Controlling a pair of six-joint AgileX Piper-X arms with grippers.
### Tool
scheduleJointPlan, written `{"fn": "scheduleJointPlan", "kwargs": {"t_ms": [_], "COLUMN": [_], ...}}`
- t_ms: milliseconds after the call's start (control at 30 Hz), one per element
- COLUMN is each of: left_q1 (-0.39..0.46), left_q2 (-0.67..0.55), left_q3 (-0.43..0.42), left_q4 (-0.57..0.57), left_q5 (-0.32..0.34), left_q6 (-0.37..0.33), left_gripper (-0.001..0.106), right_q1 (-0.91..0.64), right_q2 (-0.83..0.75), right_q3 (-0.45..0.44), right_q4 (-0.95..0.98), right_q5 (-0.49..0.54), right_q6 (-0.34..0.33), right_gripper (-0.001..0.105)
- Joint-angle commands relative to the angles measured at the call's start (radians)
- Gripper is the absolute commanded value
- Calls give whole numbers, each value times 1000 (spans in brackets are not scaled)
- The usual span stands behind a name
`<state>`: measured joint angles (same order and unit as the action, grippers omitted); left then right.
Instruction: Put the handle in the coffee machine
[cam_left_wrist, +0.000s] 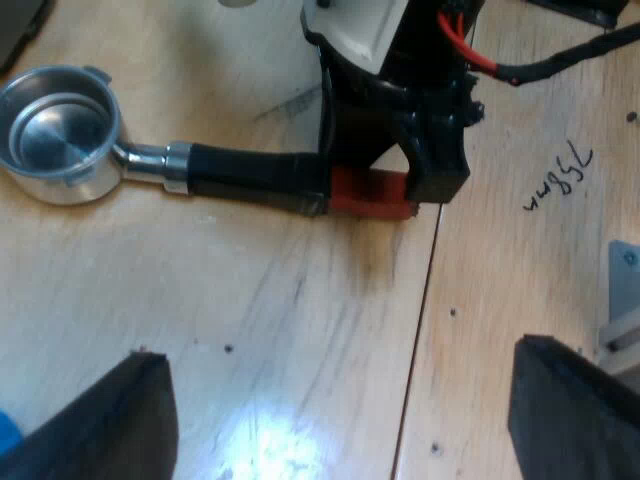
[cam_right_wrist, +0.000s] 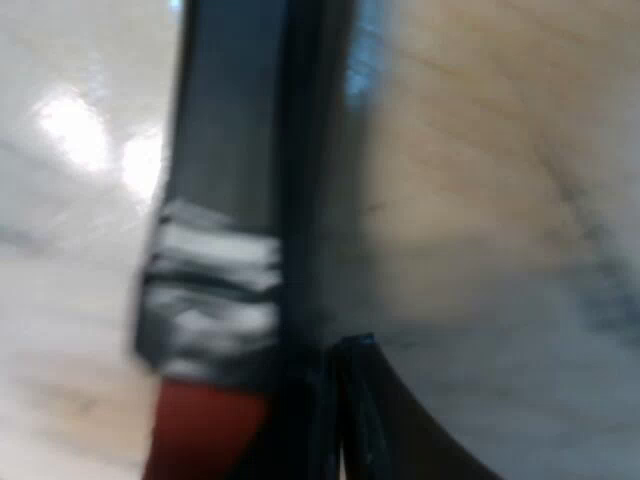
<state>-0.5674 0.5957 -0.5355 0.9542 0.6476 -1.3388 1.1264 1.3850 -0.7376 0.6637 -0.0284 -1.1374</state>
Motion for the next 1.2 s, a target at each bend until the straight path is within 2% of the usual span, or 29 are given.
{"fn": "scheduleJointPlan", "kwargs": {"t_ms": [33,233,400,733,1033,1200], "left_q1": [1,1,1,1,1,1], "left_q2": [-4,-4,-4,-4,-24,-92], "left_q3": [-2,-2,-21,-98,-107,-127], "left_q4": [32,45,90,124,181,207], "left_q5": [-58,-96,-97,-97,-106,-197], "left_q6": [31,58,58,58,58,66], "left_gripper": [70,70,70,70,70,70], "right_q1": [41,67,67,67,64,64], "right_q2": [25,25,25,55,200,277], "right_q3": [15,15,15,7,-124,-188], "right_q4": [-36,-151,-230,-318,-354,-382], "right_q5": [-88,-88,-108,-111,-115,-115], "right_q6": [40,133,171,201,200,200], "right_gripper": [0,0,0,0,0,0]}}
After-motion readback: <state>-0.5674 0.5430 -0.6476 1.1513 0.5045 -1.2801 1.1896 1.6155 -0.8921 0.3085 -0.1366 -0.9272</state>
